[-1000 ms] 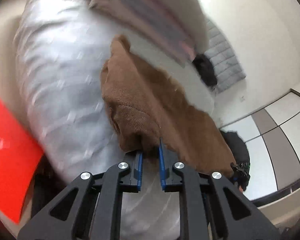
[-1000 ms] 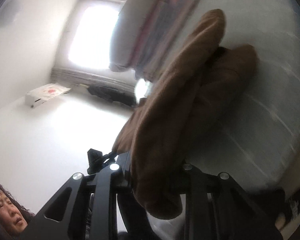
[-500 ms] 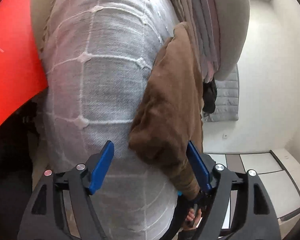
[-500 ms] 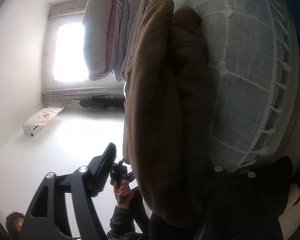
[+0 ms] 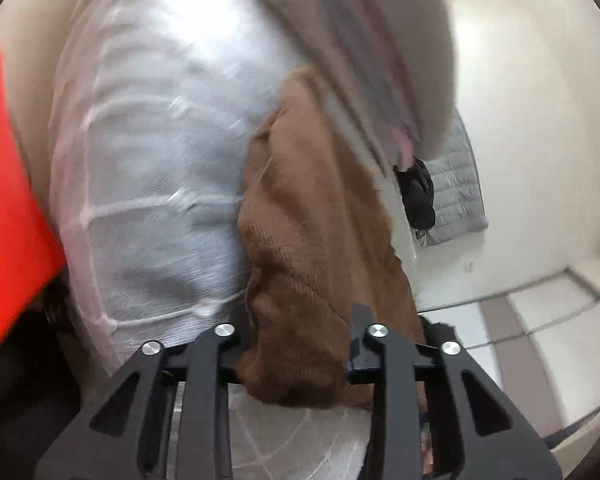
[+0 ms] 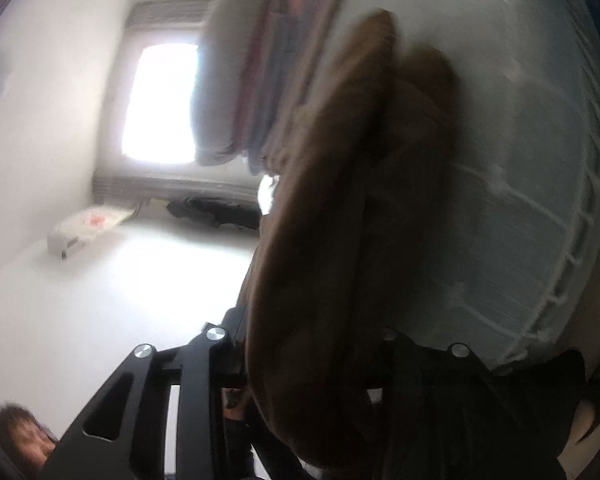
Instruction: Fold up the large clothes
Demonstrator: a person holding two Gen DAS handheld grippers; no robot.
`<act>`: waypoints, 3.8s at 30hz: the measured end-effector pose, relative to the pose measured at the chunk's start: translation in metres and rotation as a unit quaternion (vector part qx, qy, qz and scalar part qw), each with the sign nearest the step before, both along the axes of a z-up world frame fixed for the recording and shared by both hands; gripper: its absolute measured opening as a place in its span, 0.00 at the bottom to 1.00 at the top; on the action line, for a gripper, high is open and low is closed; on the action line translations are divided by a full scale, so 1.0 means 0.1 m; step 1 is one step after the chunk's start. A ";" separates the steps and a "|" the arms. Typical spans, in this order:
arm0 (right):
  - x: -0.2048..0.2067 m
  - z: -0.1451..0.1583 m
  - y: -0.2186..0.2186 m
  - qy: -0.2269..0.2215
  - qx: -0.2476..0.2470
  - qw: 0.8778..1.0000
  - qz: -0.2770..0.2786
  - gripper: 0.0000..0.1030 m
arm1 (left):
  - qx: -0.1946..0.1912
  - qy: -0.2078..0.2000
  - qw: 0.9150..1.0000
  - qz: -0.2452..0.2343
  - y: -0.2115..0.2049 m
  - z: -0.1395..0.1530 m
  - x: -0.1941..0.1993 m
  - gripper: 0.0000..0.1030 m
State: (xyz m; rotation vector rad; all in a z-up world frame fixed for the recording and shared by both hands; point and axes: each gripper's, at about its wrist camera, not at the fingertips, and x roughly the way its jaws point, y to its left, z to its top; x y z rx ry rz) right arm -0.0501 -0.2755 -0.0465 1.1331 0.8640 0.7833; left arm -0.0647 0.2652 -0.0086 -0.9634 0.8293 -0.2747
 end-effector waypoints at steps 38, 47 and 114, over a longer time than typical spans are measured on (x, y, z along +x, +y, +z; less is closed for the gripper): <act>0.15 0.27 0.09 0.118 -0.186 0.975 0.027 0.58 | -0.011 0.048 0.999 -0.007 0.01 -0.11 -0.15 0.38; 0.95 1.13 0.74 -0.045 -0.299 0.953 -0.019 0.79 | -0.026 0.087 0.996 0.002 0.01 -0.47 -0.09 0.66; 1.64 0.05 3.30 -0.115 -0.607 0.778 0.113 0.95 | -0.017 0.084 0.994 0.069 -0.02 -0.60 -0.09 0.77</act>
